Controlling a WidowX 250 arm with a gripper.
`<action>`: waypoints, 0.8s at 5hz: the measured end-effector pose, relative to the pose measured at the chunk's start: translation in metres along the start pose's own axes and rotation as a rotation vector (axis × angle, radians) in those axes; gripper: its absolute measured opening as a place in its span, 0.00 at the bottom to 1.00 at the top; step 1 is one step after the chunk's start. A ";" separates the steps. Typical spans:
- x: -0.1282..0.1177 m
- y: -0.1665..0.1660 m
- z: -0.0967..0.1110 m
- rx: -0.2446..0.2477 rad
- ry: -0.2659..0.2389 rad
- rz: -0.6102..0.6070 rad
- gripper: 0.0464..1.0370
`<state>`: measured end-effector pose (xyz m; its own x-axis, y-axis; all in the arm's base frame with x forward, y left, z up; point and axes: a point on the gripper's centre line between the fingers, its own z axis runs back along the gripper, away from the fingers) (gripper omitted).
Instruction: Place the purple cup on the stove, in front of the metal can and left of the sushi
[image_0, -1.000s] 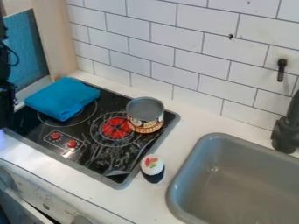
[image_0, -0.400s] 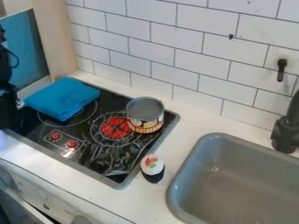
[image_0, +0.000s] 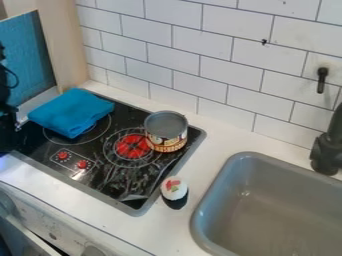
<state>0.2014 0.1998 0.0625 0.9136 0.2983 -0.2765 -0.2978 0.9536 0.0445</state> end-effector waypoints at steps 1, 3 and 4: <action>0.003 0.001 -0.004 -0.003 0.012 0.018 0.96; 0.009 -0.003 -0.008 -0.019 0.002 0.011 0.93; 0.015 -0.010 -0.006 -0.017 -0.021 -0.005 0.61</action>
<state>0.2168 0.1948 0.0523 0.9205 0.2947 -0.2565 -0.2980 0.9542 0.0269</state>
